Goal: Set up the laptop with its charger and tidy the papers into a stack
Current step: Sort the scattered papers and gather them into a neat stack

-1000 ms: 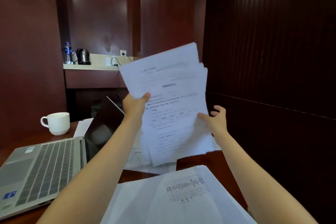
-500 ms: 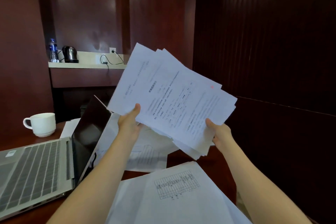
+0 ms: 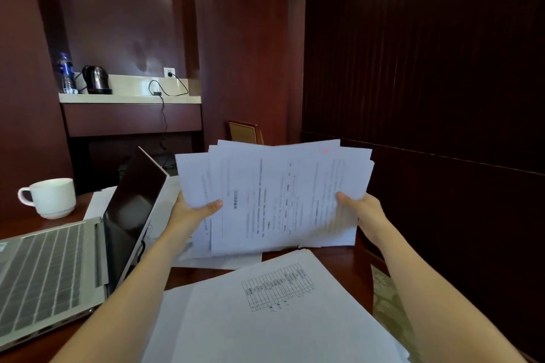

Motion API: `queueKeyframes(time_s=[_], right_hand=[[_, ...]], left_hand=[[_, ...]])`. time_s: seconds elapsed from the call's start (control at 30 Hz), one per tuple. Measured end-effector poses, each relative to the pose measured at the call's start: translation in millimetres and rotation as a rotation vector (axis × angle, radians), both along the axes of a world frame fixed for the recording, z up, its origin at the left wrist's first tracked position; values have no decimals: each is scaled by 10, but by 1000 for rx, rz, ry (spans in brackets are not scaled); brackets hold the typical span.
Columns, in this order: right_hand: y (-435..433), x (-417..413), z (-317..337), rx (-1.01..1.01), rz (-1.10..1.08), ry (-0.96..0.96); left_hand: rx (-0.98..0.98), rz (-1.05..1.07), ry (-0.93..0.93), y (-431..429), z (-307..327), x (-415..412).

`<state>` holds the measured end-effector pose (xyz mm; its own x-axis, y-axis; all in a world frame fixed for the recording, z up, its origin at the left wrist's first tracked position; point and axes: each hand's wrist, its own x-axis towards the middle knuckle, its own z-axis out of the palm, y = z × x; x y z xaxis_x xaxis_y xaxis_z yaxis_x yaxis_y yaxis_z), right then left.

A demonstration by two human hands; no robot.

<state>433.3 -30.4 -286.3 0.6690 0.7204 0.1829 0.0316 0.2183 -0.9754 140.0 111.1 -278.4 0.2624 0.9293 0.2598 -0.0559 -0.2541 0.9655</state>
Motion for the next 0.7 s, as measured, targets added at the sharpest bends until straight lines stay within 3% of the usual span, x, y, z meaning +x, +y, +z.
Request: queueKeyframes(time_s=[0.2, 0.5, 0.7], right_hand=[[-45, 10, -5, 13, 103, -33], [-42, 68, -101, 91, -116, 76], [-52, 41, -107, 145, -95, 144]], left_hand=[[23, -55, 31, -88, 5, 112], [71, 107, -166, -52, -7, 60], [34, 177, -215, -9, -15, 37]])
